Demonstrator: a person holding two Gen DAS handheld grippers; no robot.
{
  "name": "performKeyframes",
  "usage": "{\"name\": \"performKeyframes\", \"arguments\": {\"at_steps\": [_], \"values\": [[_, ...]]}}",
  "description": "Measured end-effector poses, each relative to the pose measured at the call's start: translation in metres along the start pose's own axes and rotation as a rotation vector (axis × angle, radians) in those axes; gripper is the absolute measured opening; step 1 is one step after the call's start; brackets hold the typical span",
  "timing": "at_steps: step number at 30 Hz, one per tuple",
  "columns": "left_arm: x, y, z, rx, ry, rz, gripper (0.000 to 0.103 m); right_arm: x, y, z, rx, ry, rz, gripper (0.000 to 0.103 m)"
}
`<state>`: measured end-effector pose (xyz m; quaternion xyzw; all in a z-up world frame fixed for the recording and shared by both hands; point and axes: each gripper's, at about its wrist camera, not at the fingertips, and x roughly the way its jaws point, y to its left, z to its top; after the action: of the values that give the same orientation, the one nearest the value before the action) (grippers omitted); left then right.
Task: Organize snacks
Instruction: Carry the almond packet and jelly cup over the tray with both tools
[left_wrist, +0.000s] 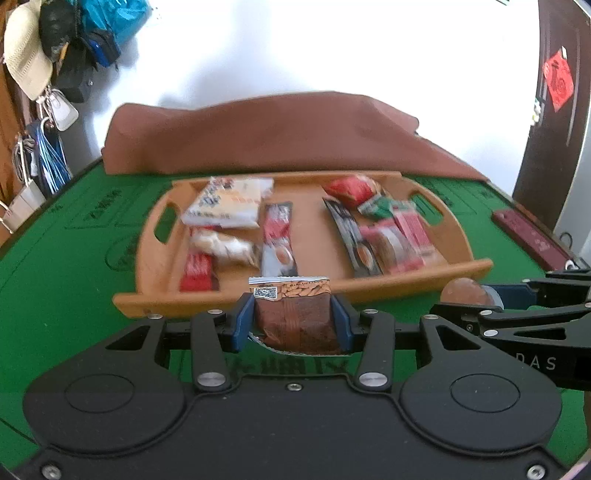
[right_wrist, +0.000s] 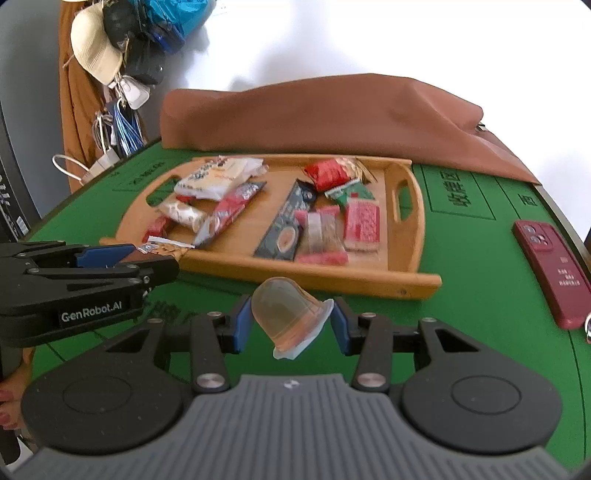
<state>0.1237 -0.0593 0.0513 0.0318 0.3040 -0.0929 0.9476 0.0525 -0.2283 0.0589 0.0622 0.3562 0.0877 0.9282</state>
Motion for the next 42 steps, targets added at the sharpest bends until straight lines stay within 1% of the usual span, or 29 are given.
{"name": "performKeyframes", "arguments": {"at_steps": [5,9,13,15,18,22,25,29,31,36,42], "values": [[-0.001,0.012,0.018,-0.016,-0.051,0.014,0.043,0.007,-0.001,0.02,0.02,-0.016,-0.002,0.049],[0.007,0.022,0.035,-0.02,-0.068,0.021,0.043,0.016,-0.002,0.041,0.027,-0.016,-0.008,0.049],[0.022,0.034,0.052,-0.049,-0.058,0.014,0.043,0.031,-0.003,0.062,0.034,-0.007,-0.01,0.049],[0.034,0.038,0.06,-0.047,-0.053,0.032,0.043,0.041,-0.002,0.073,0.035,0.003,-0.01,0.049],[0.058,0.046,0.069,-0.064,-0.011,0.033,0.044,0.062,0.008,0.084,0.007,0.035,-0.013,0.049],[0.085,0.056,0.071,-0.083,0.044,0.041,0.044,0.087,0.024,0.089,-0.04,0.072,-0.016,0.049],[0.098,0.059,0.072,-0.079,0.056,0.055,0.044,0.103,0.031,0.093,-0.044,0.096,-0.016,0.049],[0.112,0.061,0.074,-0.078,0.07,0.049,0.044,0.12,0.036,0.093,-0.045,0.123,-0.021,0.049],[0.118,0.061,0.074,-0.071,0.08,0.037,0.044,0.126,0.037,0.092,-0.049,0.13,-0.023,0.049],[0.134,0.061,0.073,-0.058,0.099,0.045,0.044,0.135,0.037,0.091,-0.052,0.136,-0.026,0.049],[0.141,0.061,0.074,-0.048,0.096,0.048,0.044,0.138,0.041,0.093,-0.078,0.128,-0.039,0.049]]}}
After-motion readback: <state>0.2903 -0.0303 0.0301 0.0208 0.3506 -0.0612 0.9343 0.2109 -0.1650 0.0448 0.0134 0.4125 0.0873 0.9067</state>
